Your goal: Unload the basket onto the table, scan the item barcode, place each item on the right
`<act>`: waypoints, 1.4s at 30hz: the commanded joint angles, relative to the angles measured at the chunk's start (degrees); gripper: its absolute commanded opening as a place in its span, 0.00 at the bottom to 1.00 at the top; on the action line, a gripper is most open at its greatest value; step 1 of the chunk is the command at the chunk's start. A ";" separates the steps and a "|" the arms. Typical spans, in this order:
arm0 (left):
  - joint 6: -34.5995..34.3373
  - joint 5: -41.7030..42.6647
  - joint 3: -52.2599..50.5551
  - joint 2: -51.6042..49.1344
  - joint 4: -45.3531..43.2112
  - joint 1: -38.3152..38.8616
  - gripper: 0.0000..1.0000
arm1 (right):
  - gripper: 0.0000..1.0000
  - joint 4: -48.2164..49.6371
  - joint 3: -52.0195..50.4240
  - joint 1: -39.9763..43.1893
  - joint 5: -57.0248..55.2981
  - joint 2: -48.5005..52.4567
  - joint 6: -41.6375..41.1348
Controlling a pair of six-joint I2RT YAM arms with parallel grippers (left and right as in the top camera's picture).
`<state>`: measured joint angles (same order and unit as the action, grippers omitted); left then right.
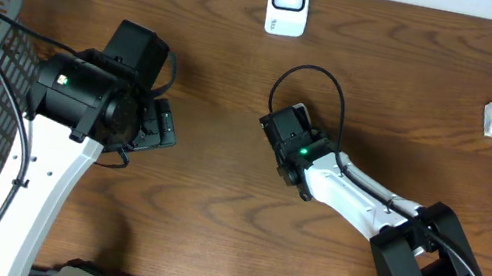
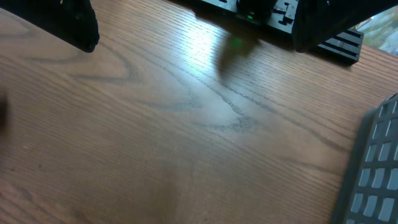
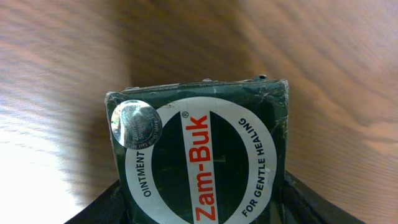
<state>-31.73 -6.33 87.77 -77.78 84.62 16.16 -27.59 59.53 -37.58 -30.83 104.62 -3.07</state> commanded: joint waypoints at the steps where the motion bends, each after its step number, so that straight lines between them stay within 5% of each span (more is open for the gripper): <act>1: -0.52 -0.15 0.26 0.31 0.15 -0.24 0.98 | 0.56 -0.11 1.20 -0.24 -7.76 -0.44 -1.18; 26: -0.52 -0.15 0.26 0.31 0.17 -0.24 0.98 | 0.65 0.22 -0.50 -0.13 4.59 0.09 -2.73; 32: -0.52 -0.15 0.26 0.31 0.15 -0.24 0.98 | 0.70 -0.31 0.13 0.26 5.31 -0.85 -10.58; 39: -0.52 -0.15 0.26 0.31 0.15 -0.24 0.97 | 0.81 -0.04 1.86 6.97 21.68 -6.78 -11.54; 42: -0.52 -0.15 0.26 0.31 0.17 -0.24 0.98 | 0.96 0.52 1.88 13.03 31.23 -9.07 -12.81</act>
<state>-31.73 -6.31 87.77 -77.78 84.62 16.16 -27.40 59.75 -29.34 -10.98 98.89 -13.78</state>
